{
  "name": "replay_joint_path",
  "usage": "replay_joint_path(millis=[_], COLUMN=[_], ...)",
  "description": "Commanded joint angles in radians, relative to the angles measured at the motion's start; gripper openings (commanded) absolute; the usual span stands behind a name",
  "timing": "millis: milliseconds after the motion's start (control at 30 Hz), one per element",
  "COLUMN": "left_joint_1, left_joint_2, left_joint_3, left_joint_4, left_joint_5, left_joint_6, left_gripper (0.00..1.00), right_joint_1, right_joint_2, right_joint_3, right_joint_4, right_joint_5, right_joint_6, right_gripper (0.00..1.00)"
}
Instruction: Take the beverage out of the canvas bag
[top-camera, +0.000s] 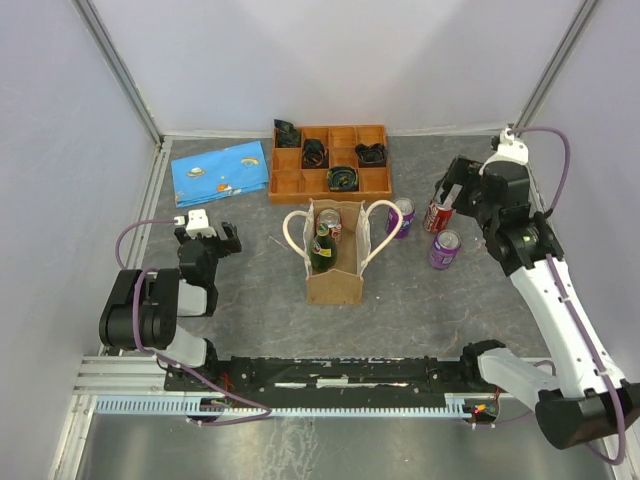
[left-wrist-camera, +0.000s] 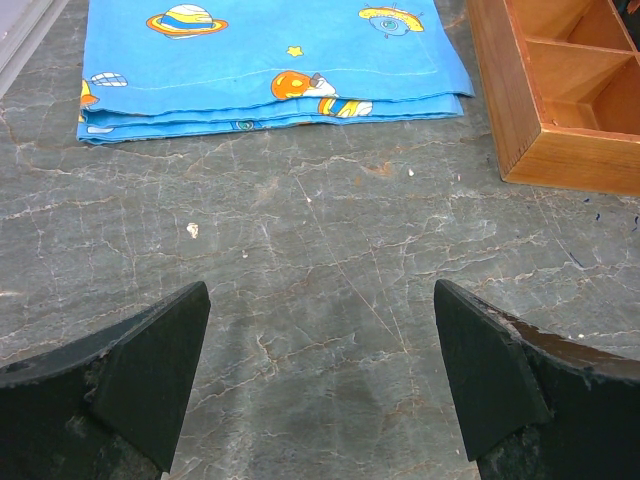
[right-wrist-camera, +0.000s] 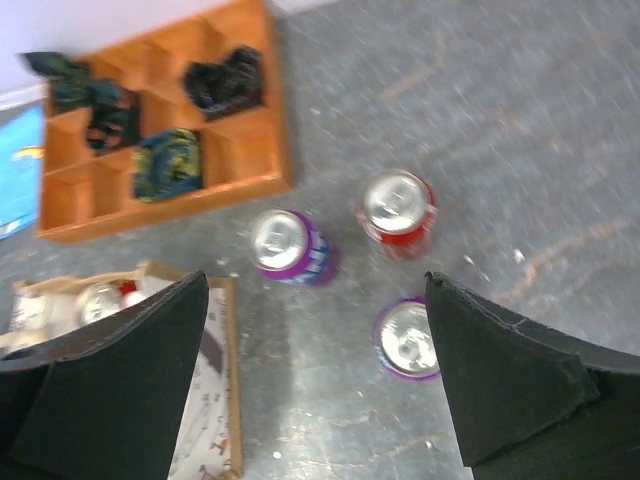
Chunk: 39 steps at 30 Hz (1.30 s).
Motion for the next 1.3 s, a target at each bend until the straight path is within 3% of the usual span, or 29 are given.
replay_joint_path(millis=[0, 167, 300, 567, 1000, 1267], left_joint_1=[-0.003, -0.003, -0.003, -0.003, -0.003, -0.003], left_joint_2=[0.006, 0.006, 0.006, 0.006, 0.005, 0.006], left_joint_3=[0.023, 0.023, 0.023, 0.023, 0.023, 0.023], left_joint_4=[0.041, 0.041, 0.040, 0.041, 0.040, 0.041], left_joint_5=[-0.004, -0.003, -0.003, -0.004, -0.004, -0.003], left_joint_6=[0.043, 0.043, 0.044, 0.043, 0.044, 0.044], left_gripper=[0.99, 0.99, 0.99, 0.99, 0.99, 0.99], right_joint_1=[0.110, 0.278, 0.372, 0.530, 0.631, 0.667], right_joint_2=[0.004, 0.085, 0.166, 0.371, 0.467, 0.508], right_joint_3=[0.114, 0.242, 0.338, 0.476, 0.370, 0.287], right_joint_4=[0.070, 0.048, 0.037, 0.000, 0.025, 0.109], right_joint_5=[-0.016, -0.026, -0.043, -0.013, -0.012, -0.059], right_joint_6=[-0.091, -0.155, -0.186, -0.224, -0.222, -0.272], right_gripper=[0.95, 0.94, 0.99, 0.99, 0.99, 0.94])
